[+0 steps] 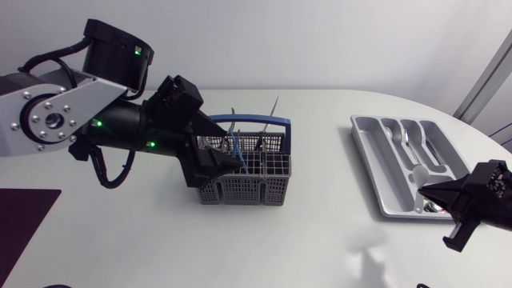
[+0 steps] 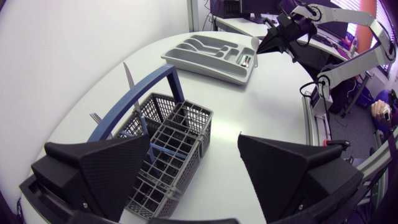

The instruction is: Sort the cutlery from the basket into the organizer compartments.

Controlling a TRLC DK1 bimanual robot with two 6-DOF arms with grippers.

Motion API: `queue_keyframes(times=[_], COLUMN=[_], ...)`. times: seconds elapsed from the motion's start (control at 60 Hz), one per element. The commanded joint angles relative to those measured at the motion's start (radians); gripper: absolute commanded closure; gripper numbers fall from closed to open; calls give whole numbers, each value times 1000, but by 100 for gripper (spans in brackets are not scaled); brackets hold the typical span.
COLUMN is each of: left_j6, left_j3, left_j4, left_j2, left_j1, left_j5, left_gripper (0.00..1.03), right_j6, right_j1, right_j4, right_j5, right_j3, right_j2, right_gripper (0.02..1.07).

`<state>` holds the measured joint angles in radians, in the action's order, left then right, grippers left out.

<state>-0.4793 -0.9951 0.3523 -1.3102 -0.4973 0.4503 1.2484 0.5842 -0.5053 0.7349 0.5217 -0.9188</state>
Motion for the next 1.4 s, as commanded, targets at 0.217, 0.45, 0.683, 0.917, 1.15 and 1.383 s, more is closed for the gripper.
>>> queue_keyframes(times=[0.217, 0.45, 0.683, 0.917, 1.15, 1.383], left_j6=[8, 16, 24, 28, 31, 31], left_j3=[21, 9, 0, -13, -16, -28], left_j4=[-12, -12, -12, -6, -3, 17], left_j2=[-26, -34, -47, -58, -58, -66], left_j1=[-23, -41, -69, -78, -83, -89], left_j5=[-39, -61, -91, -111, -113, -136], left_gripper=[6, 6, 6, 6, 6, 6], right_j6=[192, 316, 405, 508, 600, 632], right_j1=[175, 267, 302, 304, 299, 282], right_j4=[137, 260, 355, 413, 430, 449], right_j5=[27, 27, -11, -104, -180, -216], right_j3=[-22, -3, 43, 75, 61, 24], right_j2=[-153, -288, -407, -454, -505, -511], right_gripper=[101, 101, 101, 101, 89, 74])
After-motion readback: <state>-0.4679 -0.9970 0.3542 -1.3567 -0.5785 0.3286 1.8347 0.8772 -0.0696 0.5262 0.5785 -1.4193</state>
